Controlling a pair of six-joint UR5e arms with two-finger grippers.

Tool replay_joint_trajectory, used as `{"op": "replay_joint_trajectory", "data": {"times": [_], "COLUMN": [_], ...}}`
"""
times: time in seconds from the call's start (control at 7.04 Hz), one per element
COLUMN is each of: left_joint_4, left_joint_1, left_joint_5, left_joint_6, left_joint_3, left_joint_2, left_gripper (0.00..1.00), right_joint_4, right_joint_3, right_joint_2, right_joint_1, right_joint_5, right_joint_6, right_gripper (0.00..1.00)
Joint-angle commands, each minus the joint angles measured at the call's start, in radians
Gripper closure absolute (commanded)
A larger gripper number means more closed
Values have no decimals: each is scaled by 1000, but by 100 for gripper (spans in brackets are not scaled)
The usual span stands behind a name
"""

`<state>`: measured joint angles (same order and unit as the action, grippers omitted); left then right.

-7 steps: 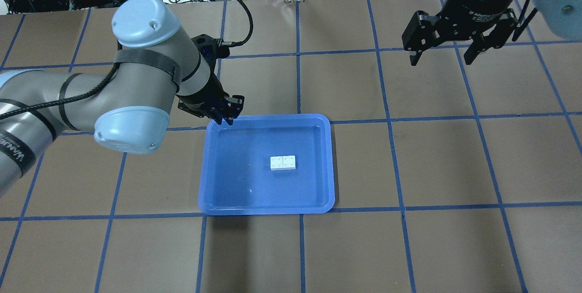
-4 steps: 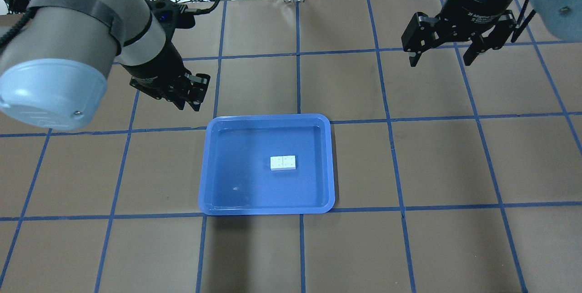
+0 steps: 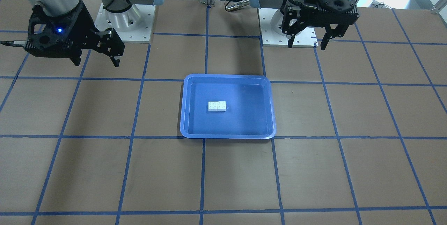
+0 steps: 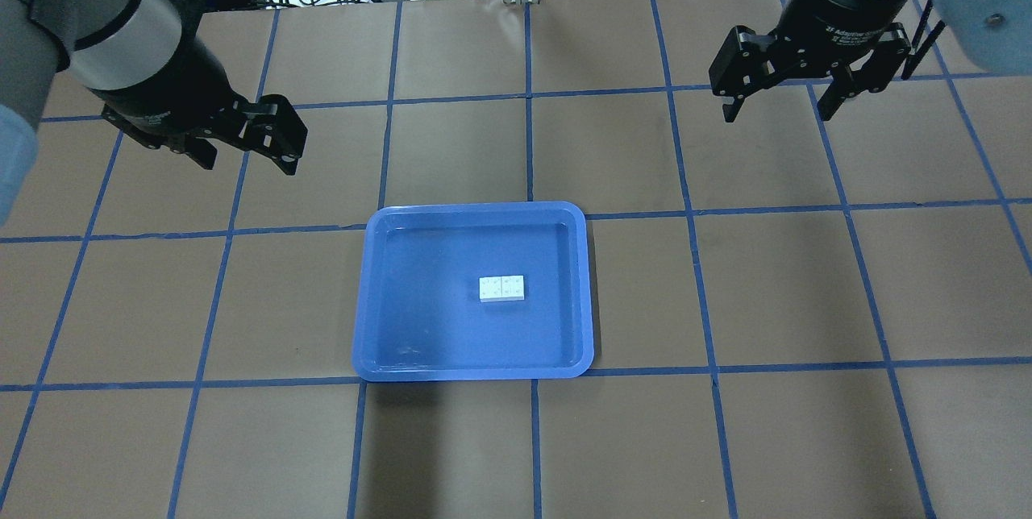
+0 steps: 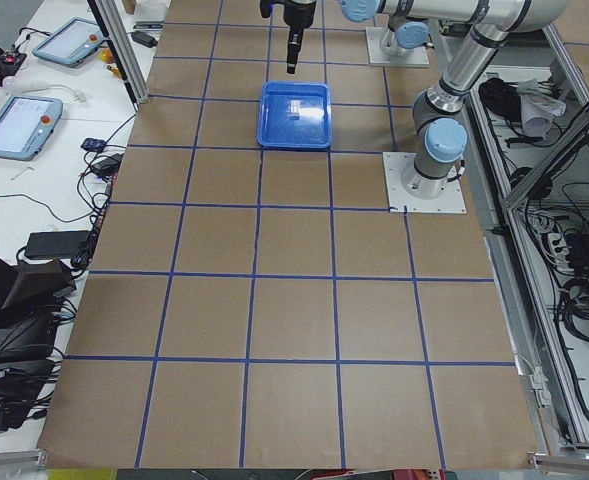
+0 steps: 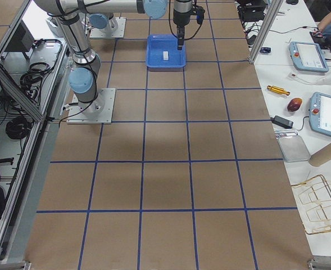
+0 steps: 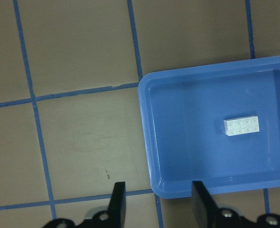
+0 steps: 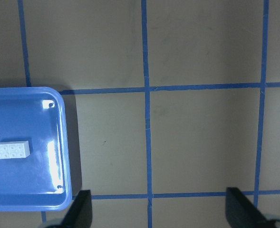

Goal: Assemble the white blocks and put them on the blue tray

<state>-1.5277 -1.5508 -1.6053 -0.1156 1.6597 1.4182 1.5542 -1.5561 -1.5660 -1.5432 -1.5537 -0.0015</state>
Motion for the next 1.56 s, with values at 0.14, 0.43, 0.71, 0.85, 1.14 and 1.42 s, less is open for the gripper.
{"op": "replay_joint_trajectory", "data": {"times": [0.14, 0.43, 0.71, 0.85, 1.14, 1.42], "left_joint_4": [-101, -144, -137, -134, -132, -121], "left_joint_1": [54, -1, -9, -8, -8, -9], "left_joint_5": [2, 10, 8, 10, 1, 8], "left_joint_6": [-4, -4, -21, -54, -61, -61], "left_joint_3": [-119, -188, -176, -178, -193, -193], "left_joint_2": [59, 82, 125, 136, 143, 143], "left_gripper": [0, 0, 0, 0, 0, 0], "right_joint_4": [4, 3, 1, 1, 1, 1], "right_joint_3": [-25, -39, -39, -39, -38, -38], "right_joint_2": [0, 0, -8, -8, -8, -8], "right_joint_1": [0, 0, 0, 0, 0, 0], "right_joint_5": [1, -8, -5, -2, -2, -2], "right_joint_6": [2, 0, 2, 3, 2, 3], "right_gripper": [0, 0, 0, 0, 0, 0]}}
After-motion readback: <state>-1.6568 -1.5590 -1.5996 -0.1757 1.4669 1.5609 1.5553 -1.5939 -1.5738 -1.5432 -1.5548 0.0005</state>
